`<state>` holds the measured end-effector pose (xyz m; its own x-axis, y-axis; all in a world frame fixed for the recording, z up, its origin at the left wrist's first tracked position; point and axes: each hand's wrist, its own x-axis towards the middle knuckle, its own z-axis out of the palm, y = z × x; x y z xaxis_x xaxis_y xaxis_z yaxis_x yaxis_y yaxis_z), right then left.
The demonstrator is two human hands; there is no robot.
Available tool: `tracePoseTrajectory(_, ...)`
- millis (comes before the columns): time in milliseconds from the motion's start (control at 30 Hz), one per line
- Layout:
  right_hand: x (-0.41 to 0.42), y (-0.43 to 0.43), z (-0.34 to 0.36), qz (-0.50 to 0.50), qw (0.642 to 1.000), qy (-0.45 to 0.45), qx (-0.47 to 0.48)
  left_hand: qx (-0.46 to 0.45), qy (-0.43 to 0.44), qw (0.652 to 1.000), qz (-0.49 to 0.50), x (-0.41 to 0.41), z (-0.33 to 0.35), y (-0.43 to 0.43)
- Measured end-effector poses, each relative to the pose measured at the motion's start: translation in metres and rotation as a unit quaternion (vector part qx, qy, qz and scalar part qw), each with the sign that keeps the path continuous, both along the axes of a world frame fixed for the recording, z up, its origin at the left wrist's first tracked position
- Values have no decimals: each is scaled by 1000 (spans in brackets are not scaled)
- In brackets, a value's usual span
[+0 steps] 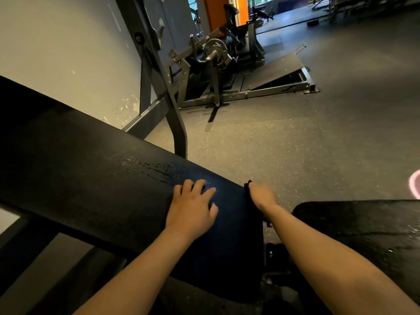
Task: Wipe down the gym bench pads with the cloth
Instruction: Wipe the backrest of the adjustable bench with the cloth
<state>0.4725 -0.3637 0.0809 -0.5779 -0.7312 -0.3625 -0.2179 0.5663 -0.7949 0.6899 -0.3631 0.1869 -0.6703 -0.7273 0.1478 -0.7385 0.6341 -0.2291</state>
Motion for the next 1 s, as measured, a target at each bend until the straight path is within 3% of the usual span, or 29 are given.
tracePoseTrajectory(100, 5, -9, 11, -1, 999, -24, -26, -3, -4, 1000, -1, -3, -4, 0)
tracePoseTrajectory(300, 60, -51, 69, 108, 985, 85, -100, -14, -16, 1000, 4, -4, -3, 0)
tracePoseTrajectory(467, 47, -24, 46, 83, 984, 99, -120, -16, -13, 1000, 9, -3, -5, 0)
tracePoseTrajectory(633, 5, 21, -23, -54, 998, -9, -20, -16, -12, 1000, 13, -3, -7, 1)
tracePoseTrajectory(767, 20, 38, -43, -177, 966, -183, -51, -17, -9, 1000, 11, -2, -6, 3)
tracePoseTrajectory(867, 24, 27, -19, -167, 977, -100, -92, -13, 3, 1000, 5, 0, -5, 5)
tracePoseTrajectory(1000, 25, 8, -5, -91, 992, 42, -72, 32, 75, 997, -9, 7, 4, 8)
